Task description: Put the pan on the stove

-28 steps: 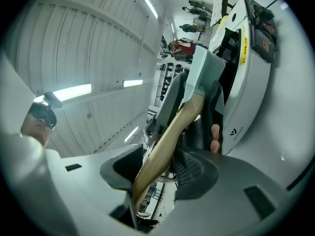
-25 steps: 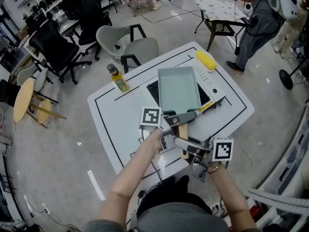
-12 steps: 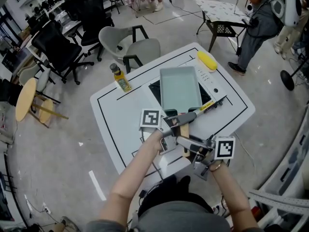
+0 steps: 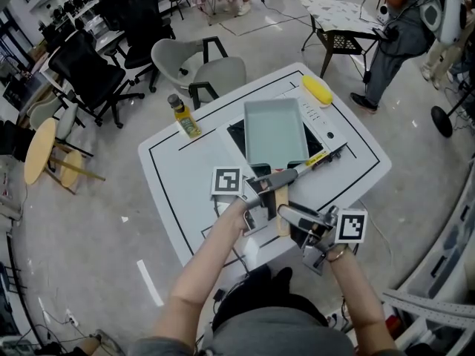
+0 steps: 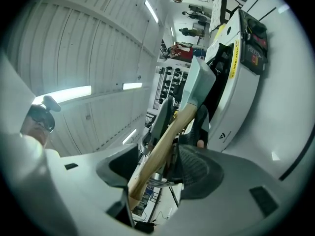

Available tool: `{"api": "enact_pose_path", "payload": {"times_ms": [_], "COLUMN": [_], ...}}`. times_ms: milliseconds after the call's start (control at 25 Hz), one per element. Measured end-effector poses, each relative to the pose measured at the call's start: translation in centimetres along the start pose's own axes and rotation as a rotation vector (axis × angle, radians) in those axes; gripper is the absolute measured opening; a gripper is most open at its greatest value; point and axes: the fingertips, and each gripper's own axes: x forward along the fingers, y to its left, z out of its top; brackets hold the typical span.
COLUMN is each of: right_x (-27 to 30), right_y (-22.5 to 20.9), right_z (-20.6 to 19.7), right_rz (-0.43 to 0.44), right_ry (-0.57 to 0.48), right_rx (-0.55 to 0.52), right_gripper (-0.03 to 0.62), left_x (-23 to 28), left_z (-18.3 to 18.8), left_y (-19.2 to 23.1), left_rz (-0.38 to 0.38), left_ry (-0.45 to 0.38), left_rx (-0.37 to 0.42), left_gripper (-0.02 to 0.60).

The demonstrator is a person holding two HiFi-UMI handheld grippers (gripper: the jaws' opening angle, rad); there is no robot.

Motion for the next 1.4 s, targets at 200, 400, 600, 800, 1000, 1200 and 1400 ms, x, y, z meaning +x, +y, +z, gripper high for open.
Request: {"api": "enact_pose_path", "payload": {"times_ms": [200, 400, 600, 800, 1000, 1200, 1400], "right_x": [-2.7, -5.9, -7.2, -7.8, -8.0, -8.5, -8.8], "right_y": [-0.7, 0.0, 1.2, 2.8, 3.8, 4.4, 4.5], "right_z": [1.6, 5.0, 6.4, 7.1, 7.6, 7.8, 7.8], "right_rz": [-0.181, -0.39, -0.512, -0.598, -0.648, -0.697, -0.713], "right_ry": [-0.023, -0.083, -0.108, -0.137, -0.155, -0.17, -0.177], "right_rx": [-0.167, -0.425, -0.608, -0.744, -0.835, -0.893, -0.889], "right_gripper": [0.244, 0.212, 0.176, 0.148, 0.091, 0.007, 0.003], "left_x": [0.1, -0.2, -0.4, -1.3, -2.8, -3.7, -4.3], "left_z": [-0.1, 0.0, 0.0, -0.4, -0.7, -1.0, -1.0], "left_y": [-0.1, 0.1, 0.2, -0.8, -0.7, -0.4, -0.9], "left_rz": [0.003, 0.017, 0.025, 0.013, 0.021, 0.037, 0.037], "left_ry": [-0.007, -0.014, -0.028, -0.037, -0.059, -0.079, -0.093], "left_rx": [0.003, 0.019, 0.02, 0.034, 0.043, 0.046, 0.052], "left_gripper": [0.206, 0.206, 0.206, 0.206, 0.206, 0.206, 0.206]}}
